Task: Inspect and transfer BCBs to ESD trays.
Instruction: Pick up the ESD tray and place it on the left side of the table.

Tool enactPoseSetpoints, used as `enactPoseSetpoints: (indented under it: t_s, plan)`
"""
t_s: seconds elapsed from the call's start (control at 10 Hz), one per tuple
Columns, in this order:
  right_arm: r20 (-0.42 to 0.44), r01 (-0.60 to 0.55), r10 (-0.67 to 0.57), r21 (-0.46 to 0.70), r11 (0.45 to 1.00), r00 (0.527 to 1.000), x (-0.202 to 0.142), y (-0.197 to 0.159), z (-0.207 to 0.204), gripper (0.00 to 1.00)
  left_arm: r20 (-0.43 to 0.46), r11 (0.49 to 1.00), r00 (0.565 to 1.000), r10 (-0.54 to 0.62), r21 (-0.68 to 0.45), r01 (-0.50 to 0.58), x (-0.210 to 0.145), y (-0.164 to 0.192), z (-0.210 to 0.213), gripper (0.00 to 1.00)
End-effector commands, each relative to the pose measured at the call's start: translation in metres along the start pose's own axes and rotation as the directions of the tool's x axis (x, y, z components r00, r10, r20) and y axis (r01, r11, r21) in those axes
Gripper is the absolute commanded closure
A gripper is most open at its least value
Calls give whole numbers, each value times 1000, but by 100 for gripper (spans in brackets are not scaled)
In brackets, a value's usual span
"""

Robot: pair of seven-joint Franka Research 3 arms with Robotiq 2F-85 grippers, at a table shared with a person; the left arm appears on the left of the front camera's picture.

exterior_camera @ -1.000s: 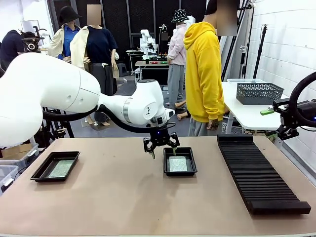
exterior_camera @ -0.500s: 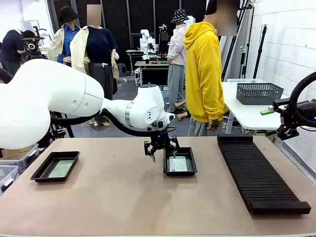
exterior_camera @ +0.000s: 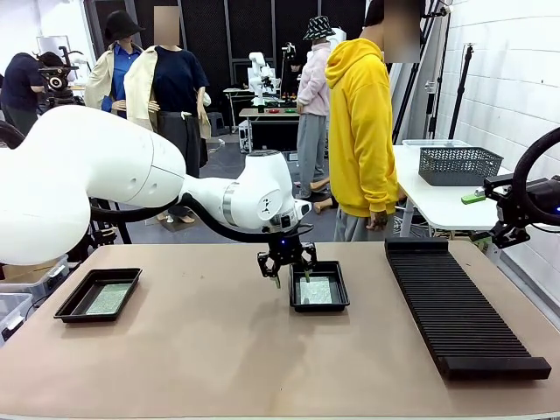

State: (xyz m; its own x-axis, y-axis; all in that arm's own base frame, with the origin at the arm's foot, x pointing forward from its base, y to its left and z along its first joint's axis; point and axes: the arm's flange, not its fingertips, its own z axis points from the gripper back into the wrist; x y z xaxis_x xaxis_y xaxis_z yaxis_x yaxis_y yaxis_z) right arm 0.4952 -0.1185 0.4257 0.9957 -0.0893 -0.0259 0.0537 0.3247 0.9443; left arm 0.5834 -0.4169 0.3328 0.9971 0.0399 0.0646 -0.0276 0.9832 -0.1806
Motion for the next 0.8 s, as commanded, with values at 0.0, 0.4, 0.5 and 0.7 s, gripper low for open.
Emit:
enactPoseSetpoints:
  t_s: [0.0, 0.4, 0.5, 0.7]
  plan:
    - [0, 2, -2, 0, 1000, 1000, 0, 1, 0, 0, 13, 999, 1000, -28, -16, 28, 1, 1, -4, 45]
    - [0, 2, -2, 0, 1000, 1000, 0, 1, 0, 0, 34, 999, 999, -43, -26, 44, 6, 4, -8, 87]
    - [0, 2, -2, 0, 1000, 1000, 0, 1, 0, 0, 40, 999, 998, -42, -25, 43, 7, 4, -8, 97]
    - [0, 2, -2, 0, 1000, 1000, 0, 1, 0, 0, 34, 998, 998, -50, -36, 52, 7, 5, -7, 100]
